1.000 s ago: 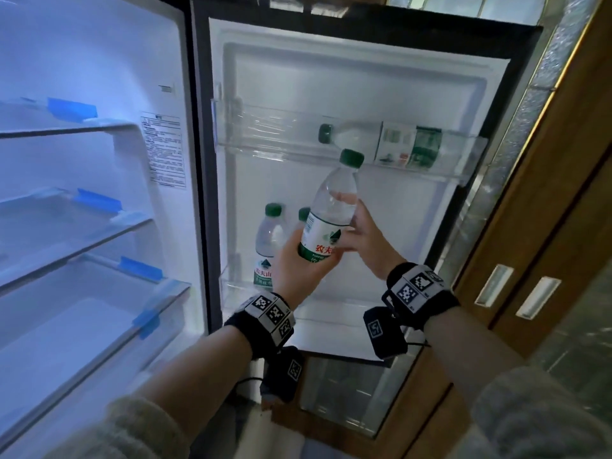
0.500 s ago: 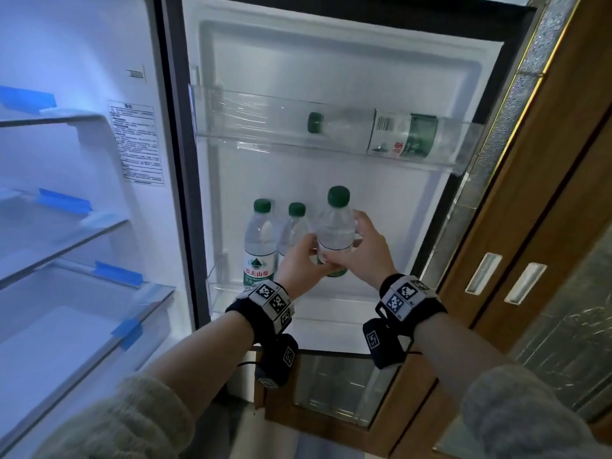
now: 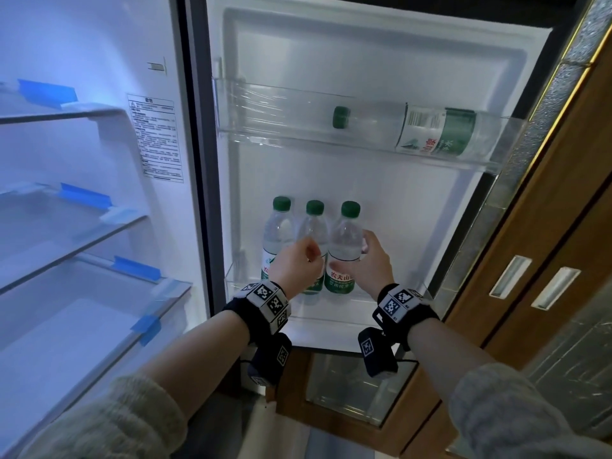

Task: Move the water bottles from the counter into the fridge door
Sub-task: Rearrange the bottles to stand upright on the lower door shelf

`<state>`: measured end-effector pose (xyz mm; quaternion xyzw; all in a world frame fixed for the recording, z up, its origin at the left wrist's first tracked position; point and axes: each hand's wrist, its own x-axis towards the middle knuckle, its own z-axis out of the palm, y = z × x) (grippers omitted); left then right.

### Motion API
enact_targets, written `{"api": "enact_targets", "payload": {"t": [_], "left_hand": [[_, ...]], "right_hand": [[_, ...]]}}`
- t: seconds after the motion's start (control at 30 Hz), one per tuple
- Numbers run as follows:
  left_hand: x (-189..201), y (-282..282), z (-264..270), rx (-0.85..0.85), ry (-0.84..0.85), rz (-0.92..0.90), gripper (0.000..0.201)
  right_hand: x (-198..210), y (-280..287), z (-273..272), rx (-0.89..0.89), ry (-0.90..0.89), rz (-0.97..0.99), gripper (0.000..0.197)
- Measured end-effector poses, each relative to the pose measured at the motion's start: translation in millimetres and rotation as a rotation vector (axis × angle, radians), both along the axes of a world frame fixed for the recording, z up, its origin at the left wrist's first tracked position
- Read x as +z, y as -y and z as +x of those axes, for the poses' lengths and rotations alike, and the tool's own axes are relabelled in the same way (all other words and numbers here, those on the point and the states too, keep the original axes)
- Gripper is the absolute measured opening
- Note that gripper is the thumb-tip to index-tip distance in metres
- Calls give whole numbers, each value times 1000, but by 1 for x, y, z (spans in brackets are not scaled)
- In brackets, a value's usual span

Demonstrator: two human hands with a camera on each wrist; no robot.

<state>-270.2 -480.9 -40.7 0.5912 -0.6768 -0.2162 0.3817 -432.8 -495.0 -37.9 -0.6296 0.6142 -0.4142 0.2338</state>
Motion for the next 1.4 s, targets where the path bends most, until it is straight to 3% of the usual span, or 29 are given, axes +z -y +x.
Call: {"api": "enact_targets", "payload": {"t": [0.83,1.07,1.17,1.23,1.33,1.4], "left_hand": [[4,-8,9,34,64,82,10],[14,-22,7,41,61,54,16],[27,-24,1,41,66,-26,14],[42,-25,-4,24,81,-119,14],[72,-28,-11,36,55,-254,15],[93,-32,-14,27,-4,-310,14]], "right_hand": [[-1,6,-6,12,146,323,56],[25,-13,-16,100,-139,550,37],[37,-14,-17,92,-300,492,20],[50,-17,-16,92,-402,397,21],[77,-19,-12,74,-424,220,30],[100,-21,-9,66,-412,82,23]]}}
